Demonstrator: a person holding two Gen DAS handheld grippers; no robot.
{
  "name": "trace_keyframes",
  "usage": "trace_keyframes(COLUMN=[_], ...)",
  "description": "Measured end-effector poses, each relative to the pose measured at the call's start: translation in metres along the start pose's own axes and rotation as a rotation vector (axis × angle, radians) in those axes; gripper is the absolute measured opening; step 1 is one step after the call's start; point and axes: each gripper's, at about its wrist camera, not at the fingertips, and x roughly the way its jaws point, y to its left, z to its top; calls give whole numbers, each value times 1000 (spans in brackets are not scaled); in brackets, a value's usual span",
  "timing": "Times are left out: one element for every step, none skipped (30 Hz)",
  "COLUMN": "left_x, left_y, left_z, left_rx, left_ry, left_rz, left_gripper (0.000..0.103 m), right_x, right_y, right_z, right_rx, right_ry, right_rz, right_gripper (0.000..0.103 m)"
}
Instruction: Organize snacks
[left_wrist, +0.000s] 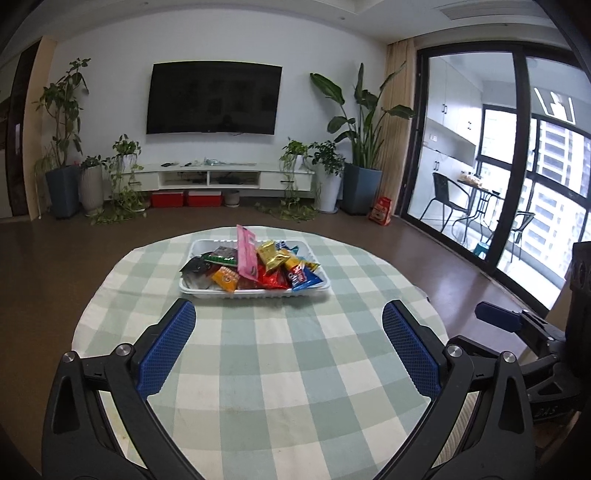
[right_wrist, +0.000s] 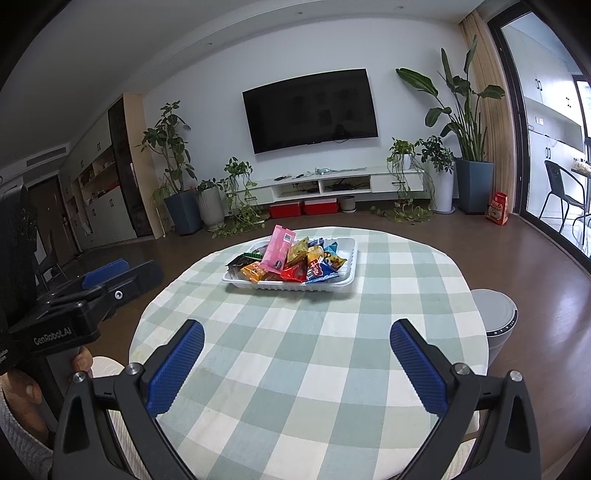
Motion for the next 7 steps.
trace_keyframes(left_x=[3, 6, 10, 12, 15, 17, 20], left_y=[2, 3, 5, 7, 9, 11, 13], left_z=[-1, -2, -4, -5, -6, -8, -10], left_rx=[4, 8, 5, -1, -2, -4, -6], left_ry=[6, 16, 20, 27, 34, 38, 45], left_rz=[20, 39, 49, 66, 76, 80, 93], left_gripper=[103, 103, 103, 103, 103, 103, 103], right_x=[2, 4, 5, 6, 7, 7, 9], right_y=[1, 1, 0, 0, -1, -2, -2], right_z=[0, 0, 1, 1, 1, 0, 1], right_rx=[0, 0, 1, 5, 7, 10, 11], right_ry=[3, 6, 9, 11, 14, 17, 21], right_rz=[1, 1, 2, 2, 3, 2, 1], right_gripper=[103, 103, 103, 103, 103, 103, 103])
